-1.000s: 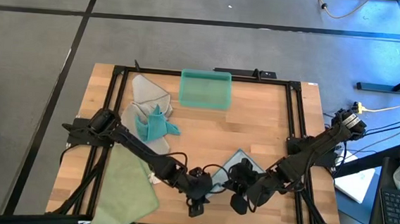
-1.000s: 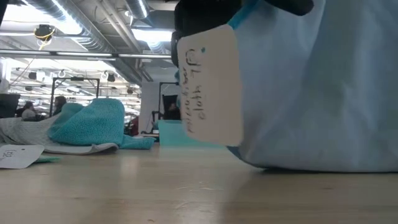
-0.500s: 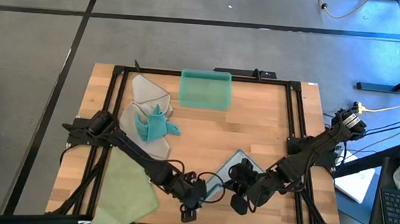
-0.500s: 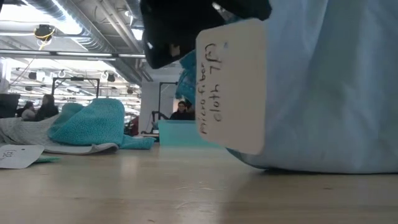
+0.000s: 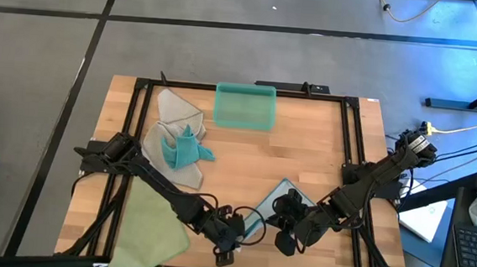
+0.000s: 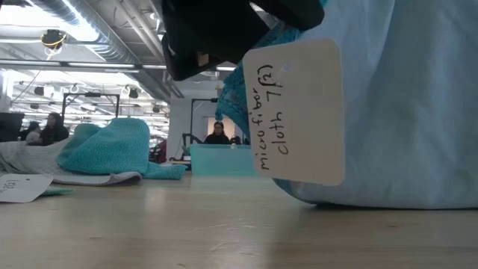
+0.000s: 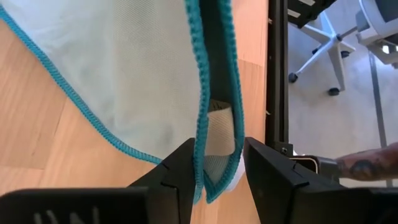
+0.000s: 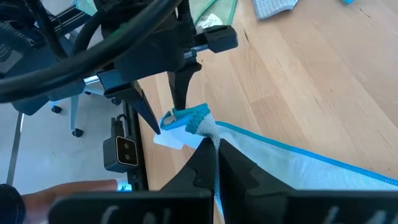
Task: Fold microfiber towels
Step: Fold the light blue towel
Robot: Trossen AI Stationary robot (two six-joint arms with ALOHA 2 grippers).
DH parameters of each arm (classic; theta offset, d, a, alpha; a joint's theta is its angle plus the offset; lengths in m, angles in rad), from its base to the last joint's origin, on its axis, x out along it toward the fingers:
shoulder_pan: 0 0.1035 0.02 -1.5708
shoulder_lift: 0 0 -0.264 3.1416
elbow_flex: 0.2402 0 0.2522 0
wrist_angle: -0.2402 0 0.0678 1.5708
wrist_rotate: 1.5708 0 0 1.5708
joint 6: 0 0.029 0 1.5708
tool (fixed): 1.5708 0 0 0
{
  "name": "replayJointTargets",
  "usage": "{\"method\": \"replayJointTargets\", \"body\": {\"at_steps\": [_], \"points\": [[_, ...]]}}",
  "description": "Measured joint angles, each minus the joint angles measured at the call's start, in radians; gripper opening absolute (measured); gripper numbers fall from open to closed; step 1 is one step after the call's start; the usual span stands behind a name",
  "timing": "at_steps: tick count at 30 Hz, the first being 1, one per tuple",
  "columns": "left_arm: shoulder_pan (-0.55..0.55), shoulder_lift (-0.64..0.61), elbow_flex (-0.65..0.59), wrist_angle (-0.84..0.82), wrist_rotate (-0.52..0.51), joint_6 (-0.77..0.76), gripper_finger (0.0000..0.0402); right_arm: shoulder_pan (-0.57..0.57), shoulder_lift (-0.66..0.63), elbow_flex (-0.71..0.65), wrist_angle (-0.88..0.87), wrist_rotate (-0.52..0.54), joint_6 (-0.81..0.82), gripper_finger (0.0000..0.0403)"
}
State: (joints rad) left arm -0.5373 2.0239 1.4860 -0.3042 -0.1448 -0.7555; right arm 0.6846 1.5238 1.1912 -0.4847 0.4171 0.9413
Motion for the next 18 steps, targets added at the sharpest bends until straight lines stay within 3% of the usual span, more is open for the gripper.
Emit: {"method": "replayJointTargets", "body": {"at_steps": [4,11,18], "points": [[0.0,0.0,0.0,-0.001,0.0,-0.027,0.0097,0.0,0.0,0.0,-0.005,0.0,0.0,0.0007],[-0.001,0.0,0.0,-0.002,0.016,-0.052,0.0008,0.0,0.0,0.0,-0.017,0.0,0.0,0.0007],[-0.005,-0.001,0.0,-0.002,0.038,-0.051,0.0001,0.0,0.0,0.0,-0.017,-0.03,0.0,0.0007]]}}
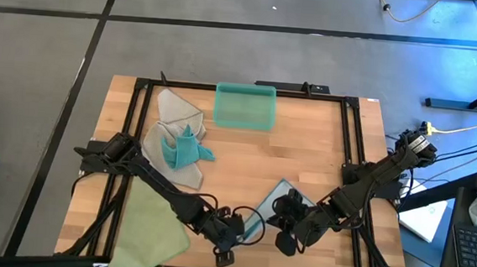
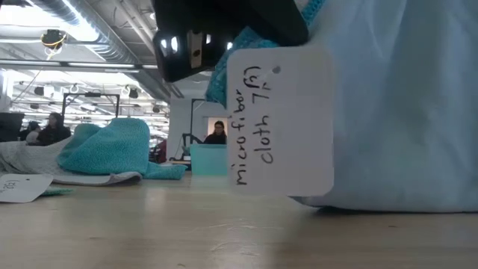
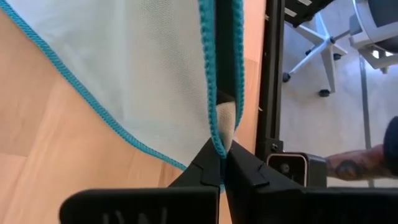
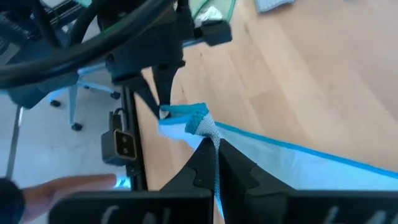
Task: Fold microfiber towels
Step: Fold the light blue towel
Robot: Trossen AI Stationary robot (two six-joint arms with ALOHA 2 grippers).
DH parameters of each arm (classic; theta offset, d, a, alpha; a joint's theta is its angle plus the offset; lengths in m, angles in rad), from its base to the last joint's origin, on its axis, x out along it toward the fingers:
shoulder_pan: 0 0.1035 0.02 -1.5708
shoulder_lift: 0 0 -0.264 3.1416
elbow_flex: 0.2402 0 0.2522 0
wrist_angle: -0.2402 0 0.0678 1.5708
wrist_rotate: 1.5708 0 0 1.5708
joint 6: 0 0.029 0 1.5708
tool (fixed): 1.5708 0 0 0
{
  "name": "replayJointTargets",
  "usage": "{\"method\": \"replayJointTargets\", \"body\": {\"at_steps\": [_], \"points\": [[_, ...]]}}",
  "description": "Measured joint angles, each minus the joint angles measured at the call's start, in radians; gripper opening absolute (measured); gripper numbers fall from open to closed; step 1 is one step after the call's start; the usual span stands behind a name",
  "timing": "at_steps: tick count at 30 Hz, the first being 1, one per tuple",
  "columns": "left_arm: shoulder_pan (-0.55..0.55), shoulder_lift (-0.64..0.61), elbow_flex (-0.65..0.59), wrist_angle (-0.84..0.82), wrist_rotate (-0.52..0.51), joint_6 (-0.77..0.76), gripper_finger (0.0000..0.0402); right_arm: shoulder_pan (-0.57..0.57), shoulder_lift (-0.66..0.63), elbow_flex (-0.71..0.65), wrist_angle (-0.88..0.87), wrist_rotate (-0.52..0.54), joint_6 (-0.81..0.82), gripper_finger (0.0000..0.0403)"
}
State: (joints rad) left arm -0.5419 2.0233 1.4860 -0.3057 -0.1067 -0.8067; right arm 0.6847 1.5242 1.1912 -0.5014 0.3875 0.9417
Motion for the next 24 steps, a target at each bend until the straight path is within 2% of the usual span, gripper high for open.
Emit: {"method": "replayJointTargets", "body": {"at_steps": [4,13,18,24], "points": [[0.0,-0.007,0.0,-0.002,0.027,0.005,0.0,0.014,0.0,0.0,0.0,-0.049,0.012,0.0007],[0.031,-0.06,0.0,-0.039,0.048,0.094,0.0,0.115,0.0,0.0,-0.012,-0.051,0.167,0.0007],[0.098,-0.08,0.0,-0.034,0.088,0.202,0.0,0.167,0.0,0.0,-0.021,-0.05,0.282,0.0007],[0.197,-0.08,0.0,-0.007,0.205,0.383,0.0,0.191,0.0,0.0,-0.039,-0.046,0.412,0.0011]]}}
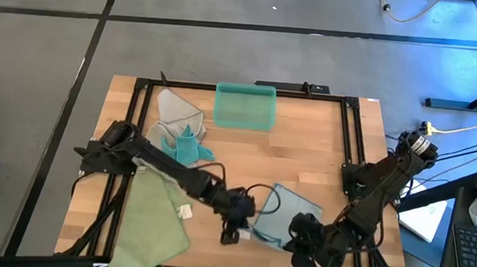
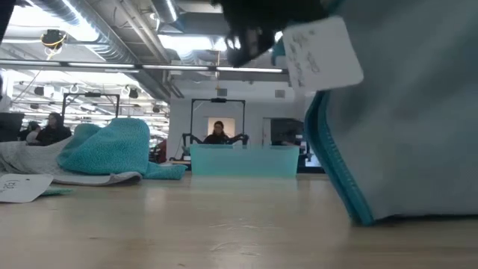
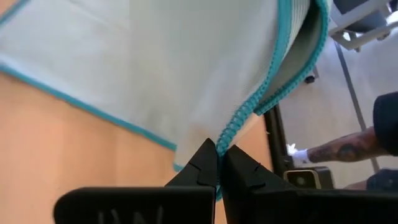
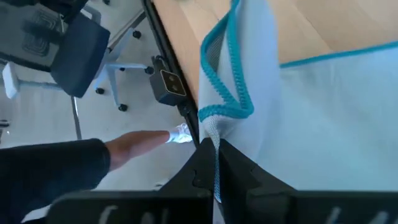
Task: Fold microfiber towels
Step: Fold the light blue towel
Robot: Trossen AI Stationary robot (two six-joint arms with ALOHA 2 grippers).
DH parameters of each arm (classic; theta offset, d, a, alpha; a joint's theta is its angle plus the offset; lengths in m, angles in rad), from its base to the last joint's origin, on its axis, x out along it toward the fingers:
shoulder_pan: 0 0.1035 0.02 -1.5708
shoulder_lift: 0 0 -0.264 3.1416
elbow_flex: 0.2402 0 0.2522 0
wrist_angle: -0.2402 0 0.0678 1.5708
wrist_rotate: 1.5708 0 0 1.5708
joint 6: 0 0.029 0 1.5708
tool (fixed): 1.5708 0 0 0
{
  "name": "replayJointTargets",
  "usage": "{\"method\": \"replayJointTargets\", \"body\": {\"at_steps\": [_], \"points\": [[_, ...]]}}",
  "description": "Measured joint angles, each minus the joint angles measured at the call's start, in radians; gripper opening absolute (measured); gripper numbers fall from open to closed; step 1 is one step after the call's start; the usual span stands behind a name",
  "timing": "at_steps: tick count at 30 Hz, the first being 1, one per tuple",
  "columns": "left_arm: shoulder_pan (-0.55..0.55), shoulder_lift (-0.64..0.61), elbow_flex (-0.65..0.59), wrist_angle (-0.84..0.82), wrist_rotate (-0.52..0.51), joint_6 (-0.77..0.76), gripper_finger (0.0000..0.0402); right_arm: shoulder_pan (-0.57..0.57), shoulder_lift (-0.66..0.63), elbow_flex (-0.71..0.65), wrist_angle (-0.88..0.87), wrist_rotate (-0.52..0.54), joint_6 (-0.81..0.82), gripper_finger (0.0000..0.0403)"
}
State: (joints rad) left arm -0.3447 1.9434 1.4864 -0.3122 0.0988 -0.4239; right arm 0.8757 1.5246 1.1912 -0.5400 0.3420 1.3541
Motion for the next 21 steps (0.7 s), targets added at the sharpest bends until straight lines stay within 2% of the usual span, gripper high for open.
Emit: {"method": "replayJointTargets", "body": {"at_steps": [6,12,17,21], "points": [[0.102,0.0,0.0,0.037,0.124,0.152,0.0,0.0,0.004,0.001,-0.084,0.007,0.175,0.0011],[0.181,0.0,0.0,0.058,0.185,0.301,0.0,-0.001,0.012,0.001,-0.24,0.011,0.407,0.0012],[0.212,0.0,0.0,0.091,0.215,0.397,0.0,-0.002,0.012,0.001,-0.373,0.002,0.559,0.0012],[0.209,0.0,0.0,0.115,0.193,0.516,0.0,-0.013,0.012,0.001,-0.406,-0.024,0.58,0.0012]]}}
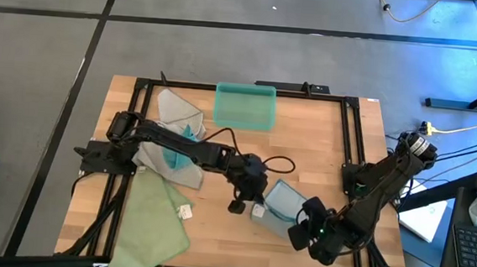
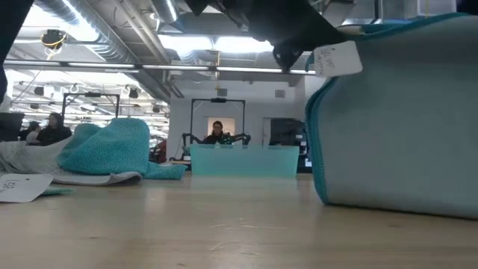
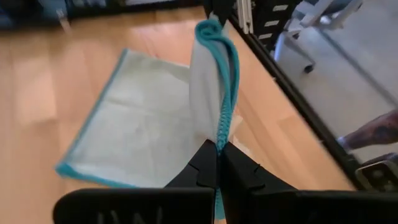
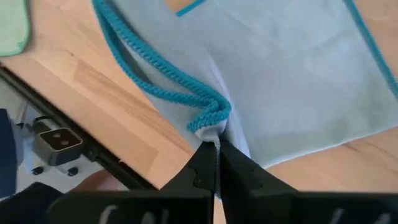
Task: Fold microfiber towels
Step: Fold the light blue towel
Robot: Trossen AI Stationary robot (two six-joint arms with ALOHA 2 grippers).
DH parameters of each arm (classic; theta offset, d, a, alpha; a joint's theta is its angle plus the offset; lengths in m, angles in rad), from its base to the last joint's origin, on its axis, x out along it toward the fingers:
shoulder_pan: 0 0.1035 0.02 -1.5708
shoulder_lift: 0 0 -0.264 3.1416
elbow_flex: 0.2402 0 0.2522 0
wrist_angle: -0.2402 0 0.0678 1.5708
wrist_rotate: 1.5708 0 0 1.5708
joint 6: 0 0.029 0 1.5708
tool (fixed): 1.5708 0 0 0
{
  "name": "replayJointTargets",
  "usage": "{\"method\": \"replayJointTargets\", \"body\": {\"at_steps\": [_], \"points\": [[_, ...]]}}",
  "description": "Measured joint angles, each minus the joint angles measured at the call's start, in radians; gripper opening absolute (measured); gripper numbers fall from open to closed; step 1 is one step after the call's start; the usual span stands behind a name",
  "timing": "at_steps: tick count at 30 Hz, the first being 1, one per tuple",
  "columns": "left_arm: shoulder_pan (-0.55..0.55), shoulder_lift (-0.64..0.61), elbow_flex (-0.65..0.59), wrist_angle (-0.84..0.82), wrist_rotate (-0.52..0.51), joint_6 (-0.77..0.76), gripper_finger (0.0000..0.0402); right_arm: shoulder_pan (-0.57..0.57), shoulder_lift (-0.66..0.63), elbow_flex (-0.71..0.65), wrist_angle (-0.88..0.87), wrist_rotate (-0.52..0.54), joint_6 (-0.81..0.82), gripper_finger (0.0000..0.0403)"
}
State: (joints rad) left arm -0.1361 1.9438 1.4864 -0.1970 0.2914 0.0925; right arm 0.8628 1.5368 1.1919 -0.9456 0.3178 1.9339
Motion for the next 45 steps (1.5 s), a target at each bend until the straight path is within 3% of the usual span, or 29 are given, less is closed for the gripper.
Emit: {"method": "replayJointTargets", "body": {"at_steps": [5,16,26,36,40,45], "points": [[-0.01,0.021,0.001,0.06,-0.056,0.124,0.0,-0.015,0.002,0.0,-0.003,-0.011,-0.001,0.0012],[-0.029,0.093,0.001,0.208,-0.106,0.12,0.0,-0.015,0.047,-0.001,-0.041,-0.173,0.005,0.0012],[-0.019,0.13,0.001,0.258,-0.182,0.071,0.0,-0.013,0.047,0.0,-0.224,-0.173,0.016,0.0012],[-0.007,0.152,0.0,0.271,-0.192,0.077,0.0,-0.013,0.047,-0.023,-0.23,-0.162,-0.057,0.0013],[-0.006,0.152,0.0,0.289,-0.193,0.113,0.0005,-0.013,0.047,-0.055,-0.189,-0.166,-0.057,0.0033],[-0.005,0.152,0.0,0.275,-0.179,0.15,0.0048,-0.012,0.047,-0.068,-0.175,-0.174,-0.057,0.009]]}}
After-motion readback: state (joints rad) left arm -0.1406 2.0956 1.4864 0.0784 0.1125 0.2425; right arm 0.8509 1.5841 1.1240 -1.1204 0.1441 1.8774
